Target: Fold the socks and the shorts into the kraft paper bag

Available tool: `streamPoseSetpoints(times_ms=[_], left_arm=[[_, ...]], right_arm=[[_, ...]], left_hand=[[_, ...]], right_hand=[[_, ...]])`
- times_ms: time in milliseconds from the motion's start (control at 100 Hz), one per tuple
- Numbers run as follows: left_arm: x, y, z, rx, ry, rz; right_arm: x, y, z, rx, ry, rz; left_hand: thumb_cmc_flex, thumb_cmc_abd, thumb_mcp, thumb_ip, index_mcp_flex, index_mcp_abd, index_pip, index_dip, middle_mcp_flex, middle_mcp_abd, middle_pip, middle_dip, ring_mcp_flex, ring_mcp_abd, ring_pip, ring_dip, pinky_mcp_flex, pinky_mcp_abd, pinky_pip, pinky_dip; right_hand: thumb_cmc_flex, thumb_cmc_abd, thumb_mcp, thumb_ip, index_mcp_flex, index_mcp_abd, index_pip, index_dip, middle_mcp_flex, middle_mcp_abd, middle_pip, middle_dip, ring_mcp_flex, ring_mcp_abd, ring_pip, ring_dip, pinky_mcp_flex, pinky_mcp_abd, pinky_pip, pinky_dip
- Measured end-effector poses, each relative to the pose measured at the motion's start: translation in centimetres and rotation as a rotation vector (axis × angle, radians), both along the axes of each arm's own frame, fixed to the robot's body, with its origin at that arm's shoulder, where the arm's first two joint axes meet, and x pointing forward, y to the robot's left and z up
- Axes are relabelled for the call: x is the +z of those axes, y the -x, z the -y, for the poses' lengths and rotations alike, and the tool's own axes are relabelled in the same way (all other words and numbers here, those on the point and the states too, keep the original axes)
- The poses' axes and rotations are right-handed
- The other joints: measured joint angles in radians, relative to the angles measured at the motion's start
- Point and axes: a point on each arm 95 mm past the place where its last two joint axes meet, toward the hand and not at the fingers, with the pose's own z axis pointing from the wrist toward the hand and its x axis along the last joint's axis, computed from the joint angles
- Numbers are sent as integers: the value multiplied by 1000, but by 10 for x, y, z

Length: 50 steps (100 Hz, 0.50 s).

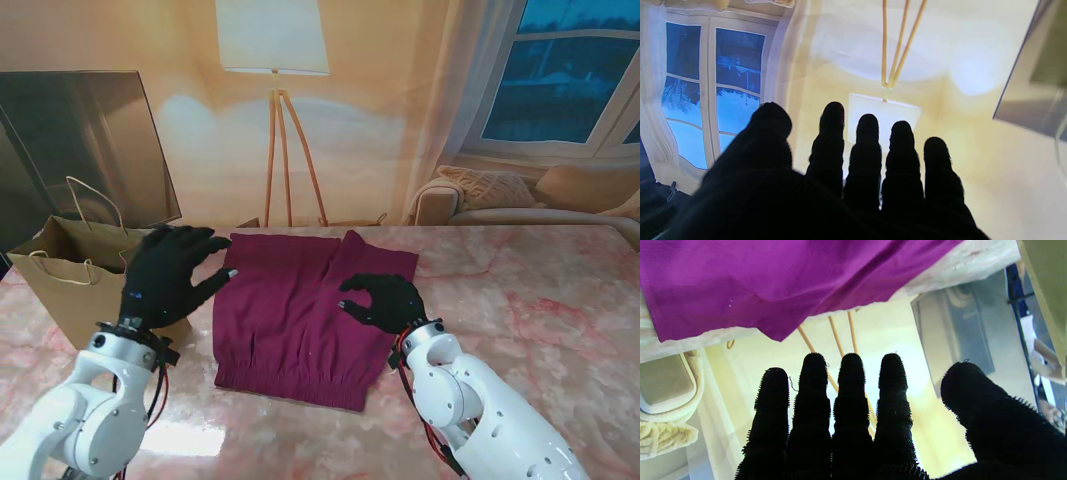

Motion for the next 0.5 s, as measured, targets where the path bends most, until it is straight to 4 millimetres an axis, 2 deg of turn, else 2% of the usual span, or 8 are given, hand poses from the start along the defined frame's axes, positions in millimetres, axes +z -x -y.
streamPoseSetpoints(times_ms=[70, 100, 230, 260, 360, 450, 500], left_arm=[[-28, -2, 8, -22, 38, -67], [-39, -3, 10, -30, 45, -100], [-81, -5, 21, -57, 18, -221], [-90, -6, 23, -63, 20, -242], [-112, -9, 28, -76, 89, -327], [-129, -10, 32, -79, 155, -406], [-137, -10, 34, -83, 145, -441]], right_arm=[[-4, -9, 0, 7, 37, -24], [-6, -13, 0, 10, 56, -31], [-16, -32, 2, 14, 141, -58], [-18, -36, 3, 12, 153, -67], [-25, -46, 6, 7, 167, -109], [-31, -52, 5, 13, 201, -135], [-35, -56, 5, 17, 228, -148]], left_hand=[[8, 1, -4, 0, 1, 11, 0, 0, 1, 11, 0, 0, 0, 6, 0, 7, 4, -10, 15, 0], [12, 5, -4, 0, 1, 17, 0, 0, 1, 16, 0, 0, 0, 10, 0, 8, 4, -10, 15, 0], [16, 28, -26, 0, 11, 31, 0, 0, 2, 20, 0, 0, 0, 20, 0, 9, 8, -10, 29, 0], [26, 58, -73, 0, 11, 42, 0, 0, 2, 26, 0, 0, 0, 29, 0, 9, 8, -10, 38, 0], [48, 179, -212, 0, 10, 70, -27, -10, -2, 43, -4, 0, -15, 39, 1, 9, -25, 2, 49, -3], [47, 234, -247, 0, 9, 92, -40, -20, -22, 52, -16, -2, -44, 42, 2, 5, -49, 5, 47, -11], [46, 253, -250, 0, 8, 99, -51, -24, -22, 53, -20, -11, -55, 42, 3, 4, -64, 15, 31, -13]], right_hand=[[0, 28, 51, 0, -1, 1, -1, 0, -11, 0, -8, 0, -19, -14, -7, -12, -1, -16, -22, -12], [0, 33, 65, 31, -1, 1, -1, 0, -11, 0, -10, 0, -19, -17, -14, -22, -6, -25, -30, -18], [-19, 76, 86, 31, -4, 2, -12, 0, -51, -4, -43, -18, -72, -49, -41, -60, -34, -64, -84, -50], [-35, 83, 83, 31, -7, 2, -13, 0, -63, -6, -52, -23, -82, -51, -44, -63, -41, -67, -94, -58], [-82, 103, -24, 31, -40, 3, -39, -1, -83, -12, -83, -38, -127, -67, -64, -88, -71, -78, -129, -76], [-105, 129, -145, 39, -51, 3, -60, 1, -128, -13, -112, -50, -168, -79, -70, -100, -103, -101, -160, -85], [-106, 154, -179, 40, -77, 3, -65, -12, -147, -14, -123, -52, -196, -88, -78, -109, -120, -106, -182, -86]])
